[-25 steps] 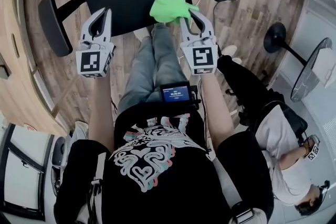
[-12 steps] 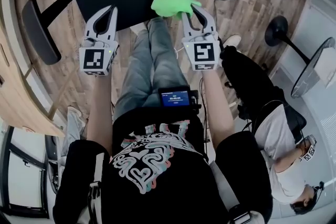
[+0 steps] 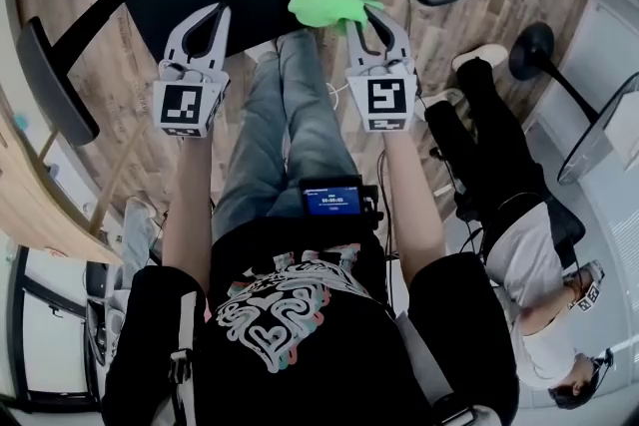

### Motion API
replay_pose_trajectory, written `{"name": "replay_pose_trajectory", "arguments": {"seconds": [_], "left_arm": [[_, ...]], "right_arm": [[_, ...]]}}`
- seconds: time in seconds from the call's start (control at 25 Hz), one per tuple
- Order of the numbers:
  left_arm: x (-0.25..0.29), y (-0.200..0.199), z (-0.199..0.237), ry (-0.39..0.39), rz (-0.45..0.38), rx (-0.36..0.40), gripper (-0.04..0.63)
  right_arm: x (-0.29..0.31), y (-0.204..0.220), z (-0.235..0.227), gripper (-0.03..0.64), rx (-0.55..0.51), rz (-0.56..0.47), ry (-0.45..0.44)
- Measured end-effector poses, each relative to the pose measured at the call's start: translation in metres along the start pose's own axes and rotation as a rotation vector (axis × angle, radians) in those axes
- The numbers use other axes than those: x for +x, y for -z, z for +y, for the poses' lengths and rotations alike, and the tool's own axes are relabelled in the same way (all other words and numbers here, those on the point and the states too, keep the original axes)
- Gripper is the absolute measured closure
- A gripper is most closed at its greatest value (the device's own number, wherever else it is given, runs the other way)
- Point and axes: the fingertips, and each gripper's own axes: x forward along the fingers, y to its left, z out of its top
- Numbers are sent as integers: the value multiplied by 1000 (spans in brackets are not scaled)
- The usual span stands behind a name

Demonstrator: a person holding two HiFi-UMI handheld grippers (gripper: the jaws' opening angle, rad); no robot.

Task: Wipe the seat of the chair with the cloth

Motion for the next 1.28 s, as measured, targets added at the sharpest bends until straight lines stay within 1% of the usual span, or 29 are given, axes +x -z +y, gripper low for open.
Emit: {"name": "replay_pose_trajectory", "arguments": {"seconds": [0.2, 0.32, 0.44, 0.76, 1.04, 1.28], "left_arm": [[8, 13, -2, 10, 13, -11, 594], [8, 20, -2, 13, 14, -18, 594], [6, 26, 1, 2, 11, -30, 594], [3, 42, 6, -27, 11, -54, 594], [0, 44, 15, -51, -7, -70, 594], [3, 67, 13, -69, 36, -112, 594]], "right_arm": [[6, 12, 2, 560, -24, 17, -10], [7, 19, 4, 560, -25, 63, -14], [12, 24, 8, 560, -51, 52, -25], [20, 42, 12, 560, -103, 108, -56], [37, 49, 17, 560, -141, 107, -84], [44, 52, 20, 560, -146, 133, -92]]}}
